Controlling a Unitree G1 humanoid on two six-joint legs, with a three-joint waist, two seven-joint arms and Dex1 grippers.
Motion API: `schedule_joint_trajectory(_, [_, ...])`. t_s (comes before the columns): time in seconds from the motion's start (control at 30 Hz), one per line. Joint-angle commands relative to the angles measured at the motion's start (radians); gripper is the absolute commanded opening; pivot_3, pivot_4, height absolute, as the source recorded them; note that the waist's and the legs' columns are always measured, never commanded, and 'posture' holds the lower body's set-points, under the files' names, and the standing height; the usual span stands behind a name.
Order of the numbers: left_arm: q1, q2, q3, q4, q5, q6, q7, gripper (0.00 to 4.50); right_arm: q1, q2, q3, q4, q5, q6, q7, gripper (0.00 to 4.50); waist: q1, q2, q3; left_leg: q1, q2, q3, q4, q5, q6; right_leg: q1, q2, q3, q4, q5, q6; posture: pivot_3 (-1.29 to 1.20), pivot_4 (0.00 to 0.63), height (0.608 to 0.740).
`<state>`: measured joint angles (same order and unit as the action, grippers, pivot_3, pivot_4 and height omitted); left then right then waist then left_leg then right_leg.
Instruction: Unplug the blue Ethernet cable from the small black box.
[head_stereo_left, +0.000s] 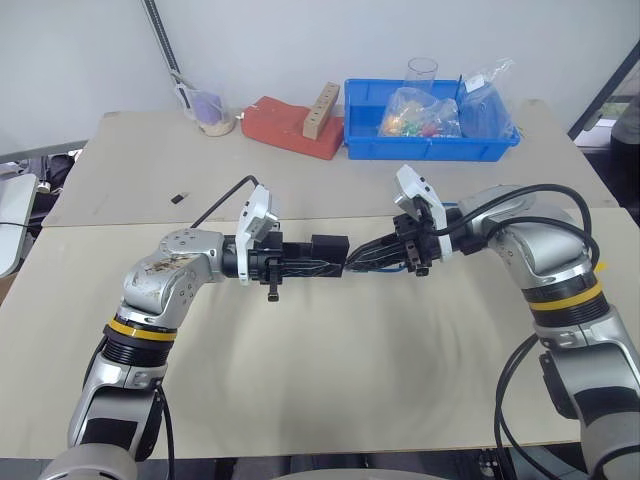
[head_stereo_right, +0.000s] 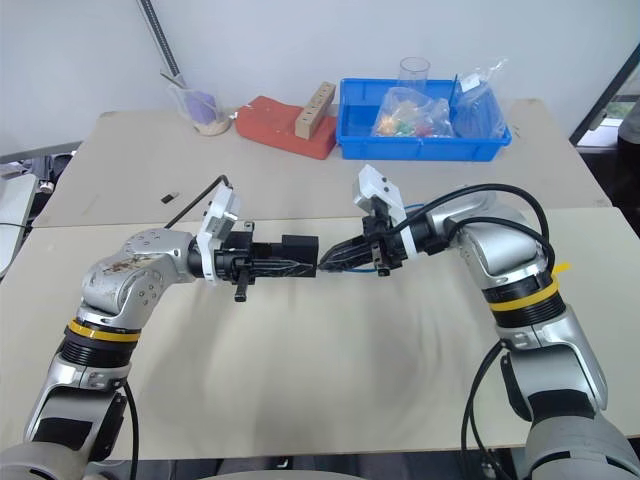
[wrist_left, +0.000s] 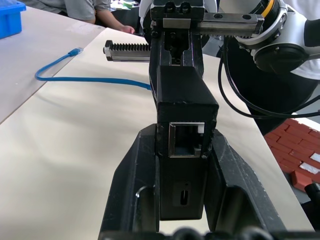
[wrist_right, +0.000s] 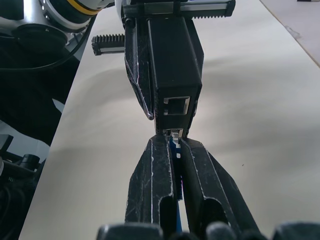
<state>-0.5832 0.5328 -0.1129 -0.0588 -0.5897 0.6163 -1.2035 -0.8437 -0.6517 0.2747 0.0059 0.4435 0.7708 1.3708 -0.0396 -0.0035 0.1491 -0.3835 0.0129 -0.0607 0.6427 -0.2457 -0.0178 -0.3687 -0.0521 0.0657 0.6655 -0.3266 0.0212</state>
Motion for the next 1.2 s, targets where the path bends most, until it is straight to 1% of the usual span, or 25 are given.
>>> schedule_joint_trajectory(0.03, [-0.030, -0.002, 0.014, -0.023, -0.010, -0.015, -0.009, 0.60, -0.006, -0.005, 0.000, -0.021, 0.001, -0.009, 0.007, 1.21, 0.000, 0.000, 0.000, 0.000, 0.000, 0.000, 0.000, 0.000, 0.000, 0.000, 0.000, 0.000, 0.000, 0.000, 0.000, 0.00, 0.150, 0.740])
schedule_joint_trajectory(0.07, [-0.030, -0.002, 0.013, -0.023, -0.010, -0.015, -0.010, 0.60, -0.005, -0.005, -0.001, -0.023, 0.001, -0.008, 0.006, 1.54, 0.000, 0.000, 0.000, 0.000, 0.000, 0.000, 0.000, 0.000, 0.000, 0.000, 0.000, 0.000, 0.000, 0.000, 0.000, 0.00, 0.150, 0.740])
schedule_joint_trajectory(0.5, [-0.032, 0.000, 0.006, -0.029, -0.008, -0.013, -0.020, 0.60, -0.011, 0.008, 0.006, 0.001, -0.009, -0.020, -0.006, 1.54, 0.000, 0.000, 0.000, 0.000, 0.000, 0.000, 0.000, 0.000, 0.000, 0.000, 0.000, 0.000, 0.000, 0.000, 0.000, 0.00, 0.150, 0.740])
schedule_joint_trajectory(0.63, [-0.031, 0.000, 0.005, -0.030, -0.008, -0.012, -0.022, 0.60, -0.019, 0.010, 0.005, 0.014, -0.008, -0.020, -0.001, 0.50, 0.000, 0.000, 0.000, 0.000, 0.000, 0.000, 0.000, 0.000, 0.000, 0.000, 0.000, 0.000, 0.000, 0.000, 0.000, 0.00, 0.150, 0.740])
schedule_joint_trajectory(0.67, [-0.031, 0.000, 0.004, -0.030, -0.008, -0.012, -0.023, 0.60, -0.020, 0.011, 0.005, 0.017, -0.008, -0.020, 0.000, 0.08, 0.000, 0.000, 0.000, 0.000, 0.000, 0.000, 0.000, 0.000, 0.000, 0.000, 0.000, 0.000, 0.000, 0.000, 0.000, 0.00, 0.150, 0.740])
schedule_joint_trajectory(0.9, [-0.027, -0.003, -0.001, -0.038, -0.010, -0.012, -0.027, 0.60, -0.022, 0.000, 0.009, 0.030, -0.022, -0.045, 0.021, 0.03, 0.000, 0.000, 0.000, 0.000, 0.000, 0.000, 0.000, 0.000, 0.000, 0.000, 0.000, 0.000, 0.000, 0.000, 0.000, 0.00, 0.150, 0.740])
schedule_joint_trajectory(0.97, [-0.026, -0.003, -0.002, -0.039, -0.008, -0.016, -0.026, 0.60, -0.013, -0.019, 0.017, 0.035, -0.045, -0.081, 0.037, 0.03, 0.000, 0.000, 0.000, 0.000, 0.000, 0.000, 0.000, 0.000, 0.000, 0.000, 0.000, 0.000, 0.000, 0.000, 0.000, 0.00, 0.150, 0.740])
schedule_joint_trajectory(1.0, [-0.026, -0.002, -0.001, -0.039, -0.006, -0.019, -0.025, 0.60, -0.001, -0.041, 0.024, 0.036, -0.066, -0.109, 0.051, 0.03, 0.001, 0.000, 0.000, 0.000, 0.000, 0.000, 0.000, 0.000, 0.000, 0.000, 0.000, 0.000, 0.000, 0.000, 0.000, 0.00, 0.150, 0.740])
schedule_joint_trajectory(1.07, [-0.019, 0.011, 0.014, -0.046, -0.007, -0.022, -0.022, 0.60, 0.058, -0.130, 0.023, 0.064, -0.105, -0.181, 0.105, 0.03, 0.006, 0.000, 0.000, 0.000, 0.000, 0.000, 0.000, 0.000, 0.000, 0.000, 0.000, 0.000, 0.000, 0.000, 0.000, 0.00, 0.150, 0.740])
schedule_joint_trajectory(1.1, [-0.009, 0.020, 0.023, -0.055, -0.008, -0.023, -0.020, 0.60, 0.091, -0.175, 0.015, 0.090, -0.124, -0.216, 0.122, 0.03, 0.018, 0.000, 0.000, 0.000, 0.000, 0.000, 0.000, 0.000, 0.000, 0.000, 0.000, 0.000, 0.000, 0.000, 0.000, 0.00, 0.150, 0.740])
schedule_joint_trajectory(1.2, [0.018, 0.033, 0.041, -0.080, -0.018, -0.017, -0.007, 0.60, 0.149, -0.233, -0.007, 0.140, -0.150, -0.283, 0.125, 0.03, 0.024, 0.000, 0.000, 0.000, -0.001, 0.001, 0.001, 0.000, 0.000, 0.001, -0.001, -0.001, -0.001, 0.000, 0.000, 0.00, 0.150, 0.740])
